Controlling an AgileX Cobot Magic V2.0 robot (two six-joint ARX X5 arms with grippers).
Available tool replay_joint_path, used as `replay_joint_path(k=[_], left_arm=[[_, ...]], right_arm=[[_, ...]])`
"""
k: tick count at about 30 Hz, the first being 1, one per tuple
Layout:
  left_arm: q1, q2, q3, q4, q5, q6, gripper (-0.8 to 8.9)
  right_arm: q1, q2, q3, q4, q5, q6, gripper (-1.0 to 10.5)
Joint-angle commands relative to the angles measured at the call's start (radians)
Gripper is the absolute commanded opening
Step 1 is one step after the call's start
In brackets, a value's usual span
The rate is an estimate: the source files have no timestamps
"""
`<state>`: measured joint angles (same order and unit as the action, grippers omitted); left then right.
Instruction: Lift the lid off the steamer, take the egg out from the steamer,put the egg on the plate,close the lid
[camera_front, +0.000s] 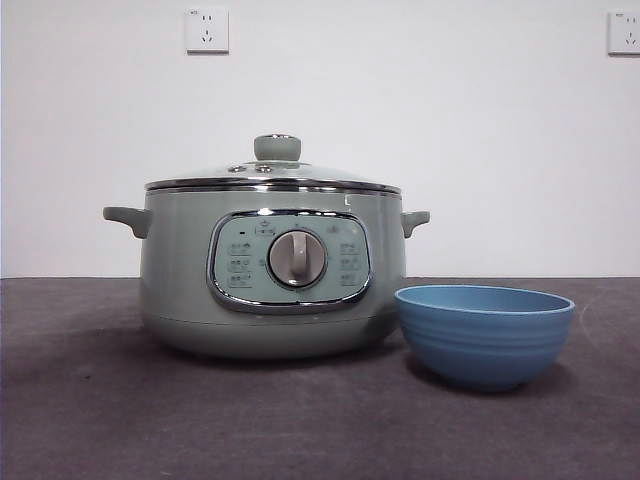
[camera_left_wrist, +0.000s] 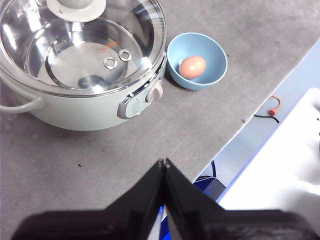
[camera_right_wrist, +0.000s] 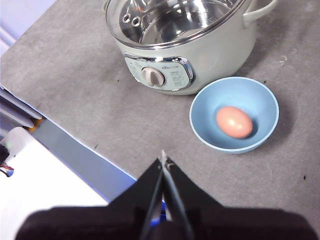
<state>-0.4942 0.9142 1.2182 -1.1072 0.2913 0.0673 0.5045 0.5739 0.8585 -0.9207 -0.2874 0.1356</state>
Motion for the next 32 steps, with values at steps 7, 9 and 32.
replay_joint_path(k=[7, 9, 32], left_arm=[[0.040, -0.021, -0.006, 0.174, -0.060, 0.133, -0.03], [0.100, -0.042, -0.012, 0.322, -0.051, 0.192, -0.03], [0.552, -0.716, -1.007, 1.093, -0.159, 0.043, -0.03]], right_arm=[[0.002, 0.000, 0.001, 0.003, 0.002, 0.006, 0.0], [0.002, 0.000, 0.001, 0.003, 0.002, 0.006, 0.0], [0.002, 0.000, 0.001, 0.003, 0.005, 0.006, 0.0]])
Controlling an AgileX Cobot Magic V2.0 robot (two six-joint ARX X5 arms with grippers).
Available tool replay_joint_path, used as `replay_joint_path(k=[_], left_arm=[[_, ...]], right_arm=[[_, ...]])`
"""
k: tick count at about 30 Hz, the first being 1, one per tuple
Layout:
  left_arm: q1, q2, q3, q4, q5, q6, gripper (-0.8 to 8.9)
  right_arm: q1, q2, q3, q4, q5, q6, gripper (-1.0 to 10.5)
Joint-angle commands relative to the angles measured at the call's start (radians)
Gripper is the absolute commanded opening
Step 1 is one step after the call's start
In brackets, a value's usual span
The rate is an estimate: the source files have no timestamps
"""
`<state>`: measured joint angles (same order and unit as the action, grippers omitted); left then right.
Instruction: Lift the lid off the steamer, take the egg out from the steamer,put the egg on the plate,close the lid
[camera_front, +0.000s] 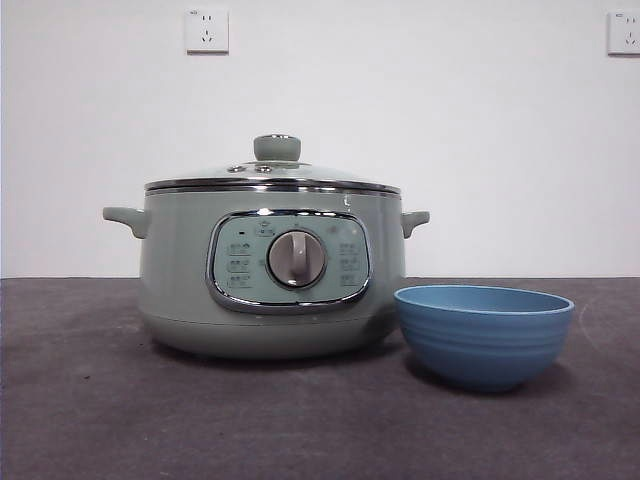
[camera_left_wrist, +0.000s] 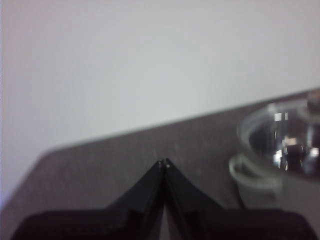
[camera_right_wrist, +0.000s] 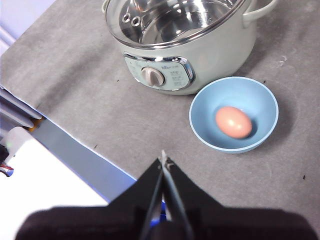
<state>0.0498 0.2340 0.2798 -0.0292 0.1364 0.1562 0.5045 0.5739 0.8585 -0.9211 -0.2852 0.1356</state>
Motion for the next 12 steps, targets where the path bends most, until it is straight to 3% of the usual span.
replay_joint_path(k=[1, 12], left_arm=[[0.010, -0.052, -0.101, 0.016, -0.004, -0.055, -0.03], [0.012, -0.182, -0.275, -0.026, -0.010, -0.068, -0.03]], right_arm=[[0.002, 0.000, 0.001, 0.004, 0.003, 0.006, 0.0], [0.002, 0.000, 0.001, 0.004, 0.003, 0.006, 0.0]])
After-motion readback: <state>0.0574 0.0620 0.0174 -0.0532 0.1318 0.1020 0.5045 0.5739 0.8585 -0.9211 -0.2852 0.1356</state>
